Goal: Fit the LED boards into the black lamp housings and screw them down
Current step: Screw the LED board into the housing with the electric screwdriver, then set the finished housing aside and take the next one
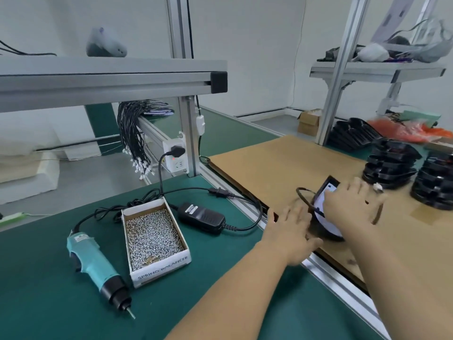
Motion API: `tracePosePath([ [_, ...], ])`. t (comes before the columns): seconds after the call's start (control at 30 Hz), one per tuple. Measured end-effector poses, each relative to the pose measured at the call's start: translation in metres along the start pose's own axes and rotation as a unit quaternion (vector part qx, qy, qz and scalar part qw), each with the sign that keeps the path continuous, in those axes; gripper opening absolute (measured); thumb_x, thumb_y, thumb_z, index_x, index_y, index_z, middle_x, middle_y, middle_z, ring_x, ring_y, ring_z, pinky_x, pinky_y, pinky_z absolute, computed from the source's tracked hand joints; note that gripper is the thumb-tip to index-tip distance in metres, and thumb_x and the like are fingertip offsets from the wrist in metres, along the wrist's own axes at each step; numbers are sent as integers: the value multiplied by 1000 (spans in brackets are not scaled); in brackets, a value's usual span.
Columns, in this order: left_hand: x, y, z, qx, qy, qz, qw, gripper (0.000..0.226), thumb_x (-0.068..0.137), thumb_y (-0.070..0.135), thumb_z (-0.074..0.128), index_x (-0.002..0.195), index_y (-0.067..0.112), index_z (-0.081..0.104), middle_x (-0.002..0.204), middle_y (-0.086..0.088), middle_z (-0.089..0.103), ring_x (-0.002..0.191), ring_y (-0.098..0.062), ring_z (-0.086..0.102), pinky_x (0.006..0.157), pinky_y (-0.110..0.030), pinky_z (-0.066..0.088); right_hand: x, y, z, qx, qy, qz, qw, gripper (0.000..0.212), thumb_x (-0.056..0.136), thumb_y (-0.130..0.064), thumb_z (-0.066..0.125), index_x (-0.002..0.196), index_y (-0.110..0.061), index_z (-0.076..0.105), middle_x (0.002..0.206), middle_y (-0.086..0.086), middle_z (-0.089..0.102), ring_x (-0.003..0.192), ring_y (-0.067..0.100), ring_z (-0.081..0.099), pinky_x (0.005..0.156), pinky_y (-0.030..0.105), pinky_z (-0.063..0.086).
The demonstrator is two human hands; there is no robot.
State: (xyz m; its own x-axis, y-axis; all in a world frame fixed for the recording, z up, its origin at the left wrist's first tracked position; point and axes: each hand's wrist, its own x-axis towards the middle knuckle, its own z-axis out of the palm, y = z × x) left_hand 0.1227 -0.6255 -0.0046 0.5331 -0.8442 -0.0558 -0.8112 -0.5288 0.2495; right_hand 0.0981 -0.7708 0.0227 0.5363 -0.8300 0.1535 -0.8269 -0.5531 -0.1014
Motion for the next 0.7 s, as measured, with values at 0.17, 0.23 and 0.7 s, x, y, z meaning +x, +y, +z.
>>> tracePosePath([
  [0.17, -31, -30, -14, 23, 21, -35, 999, 65, 101, 48, 24, 155, 19, 2, 163, 2, -1, 149, -20, -6, 116, -51, -13, -27, -52, -10, -10, -78, -117, 990, 47, 101, -28, 21, 139, -5, 37, 146, 13, 30, 141, 27, 16, 109, 67, -3],
  [0.23, -51, -50, -21, 24, 26, -69, 997, 64, 102, 49, 24, 155, 20, 3, 163, 4, -3, 149, -19, -8, 115, -52, -15, -41, -71, -9, 3, -87, -158, 983, 45, 100, -27, 21, 133, -6, 42, 141, 12, 35, 139, 28, 21, 108, 69, 1],
  [0.7, -231, -171, -50, 36, 80, -320, 943, 62, 101, 51, 14, 153, 27, -9, 160, 11, -16, 147, -12, -16, 112, -51, -19, -175, -201, -4, 77, -89, -407, 906, 56, 103, -42, 15, 151, -14, 14, 162, 2, 5, 148, 19, 1, 108, 67, -9],
])
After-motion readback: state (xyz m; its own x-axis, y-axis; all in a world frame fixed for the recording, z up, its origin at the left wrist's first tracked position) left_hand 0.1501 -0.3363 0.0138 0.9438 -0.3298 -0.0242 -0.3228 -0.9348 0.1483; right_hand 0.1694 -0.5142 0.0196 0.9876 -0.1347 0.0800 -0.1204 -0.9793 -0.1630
